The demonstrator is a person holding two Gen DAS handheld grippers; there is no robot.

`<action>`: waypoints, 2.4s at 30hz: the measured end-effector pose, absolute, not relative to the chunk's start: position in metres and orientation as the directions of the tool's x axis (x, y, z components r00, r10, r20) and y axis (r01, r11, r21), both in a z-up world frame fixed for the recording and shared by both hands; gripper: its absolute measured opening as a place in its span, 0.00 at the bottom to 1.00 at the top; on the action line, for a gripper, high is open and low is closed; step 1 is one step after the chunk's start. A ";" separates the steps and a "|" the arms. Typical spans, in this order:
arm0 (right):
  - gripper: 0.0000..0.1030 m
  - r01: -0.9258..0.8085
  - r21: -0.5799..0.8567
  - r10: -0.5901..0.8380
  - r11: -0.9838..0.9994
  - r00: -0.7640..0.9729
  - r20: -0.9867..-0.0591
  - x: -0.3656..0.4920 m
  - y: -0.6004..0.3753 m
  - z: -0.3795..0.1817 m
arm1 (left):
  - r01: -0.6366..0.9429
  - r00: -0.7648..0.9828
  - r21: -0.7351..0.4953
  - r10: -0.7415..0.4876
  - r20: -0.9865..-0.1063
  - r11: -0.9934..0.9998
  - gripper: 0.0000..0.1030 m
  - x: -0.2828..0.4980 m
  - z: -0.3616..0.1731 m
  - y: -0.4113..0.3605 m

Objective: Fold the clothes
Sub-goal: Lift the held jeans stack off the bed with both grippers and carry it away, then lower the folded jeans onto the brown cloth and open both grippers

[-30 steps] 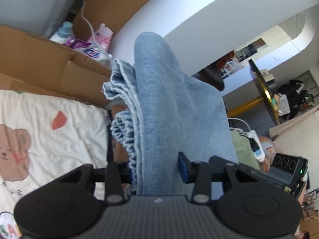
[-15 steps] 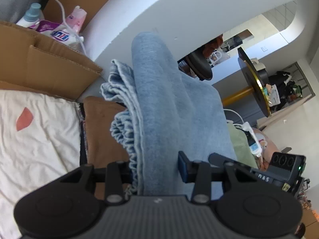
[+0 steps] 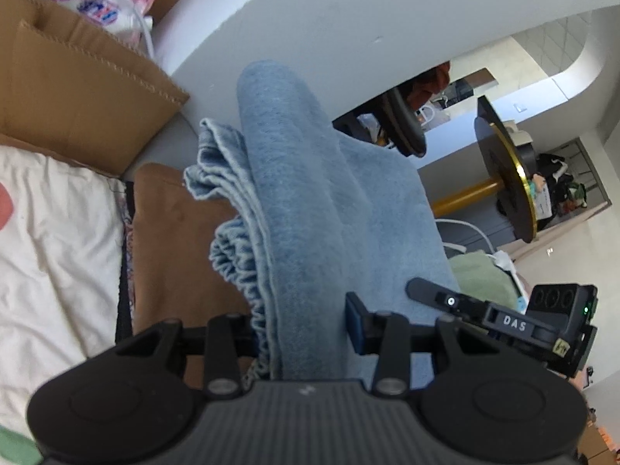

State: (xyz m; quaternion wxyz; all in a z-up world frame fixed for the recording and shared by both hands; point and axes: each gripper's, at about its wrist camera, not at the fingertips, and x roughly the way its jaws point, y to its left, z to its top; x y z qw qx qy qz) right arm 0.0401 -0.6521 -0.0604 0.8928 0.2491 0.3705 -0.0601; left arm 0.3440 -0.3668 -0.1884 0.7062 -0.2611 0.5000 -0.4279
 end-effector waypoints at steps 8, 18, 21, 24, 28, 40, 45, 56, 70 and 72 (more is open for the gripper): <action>0.19 0.311 0.357 0.038 0.881 0.706 -0.708 0.060 -0.679 -0.116 | 0.337 0.093 -0.801 -0.864 -0.494 0.494 0.41 0.374 -0.240 -0.393; 0.21 0.338 0.288 0.004 0.896 0.642 -0.767 0.086 -0.705 -0.168 | 0.306 0.045 -0.806 -0.854 -0.519 0.506 0.40 0.395 -0.281 -0.417; 0.21 0.348 0.276 -0.004 0.896 0.628 -0.778 0.089 -0.708 -0.180 | 0.287 0.030 -0.814 -0.854 -0.520 0.506 0.40 0.398 -0.293 -0.419; 0.21 0.359 0.246 -0.032 0.900 0.618 -0.785 0.092 -0.704 -0.198 | 0.311 0.048 -0.799 -0.848 -0.527 0.514 0.40 0.400 -0.302 -0.420; 0.21 0.370 0.200 -0.074 0.907 0.607 -0.791 0.095 -0.694 -0.205 | 0.294 0.053 -0.810 -0.855 -0.516 0.507 0.40 0.399 -0.303 -0.415; 0.25 0.405 0.206 -0.087 0.891 0.597 -0.797 0.107 -0.698 -0.212 | 0.234 0.053 -0.769 -0.797 -0.601 0.595 0.51 0.421 -0.313 -0.421; 0.35 0.449 0.135 -0.160 0.883 0.560 -0.813 0.111 -0.691 -0.216 | 0.248 0.074 -0.704 -0.738 -0.671 0.665 0.65 0.419 -0.304 -0.422; 0.49 0.505 -0.031 -0.311 0.863 0.482 -0.819 0.120 -0.674 -0.220 | 0.318 0.083 -0.584 -0.636 -0.768 0.747 0.78 0.414 -0.281 -0.418; 0.49 0.533 -0.077 -0.387 0.842 0.500 -0.774 0.108 -0.665 -0.200 | 0.431 0.134 -0.441 -0.539 -0.832 0.788 0.78 0.410 -0.246 -0.422; 0.49 0.535 -0.064 -0.382 0.842 0.509 -0.771 0.107 -0.664 -0.199 | 0.442 0.135 -0.432 -0.534 -0.835 0.786 0.78 0.410 -0.243 -0.421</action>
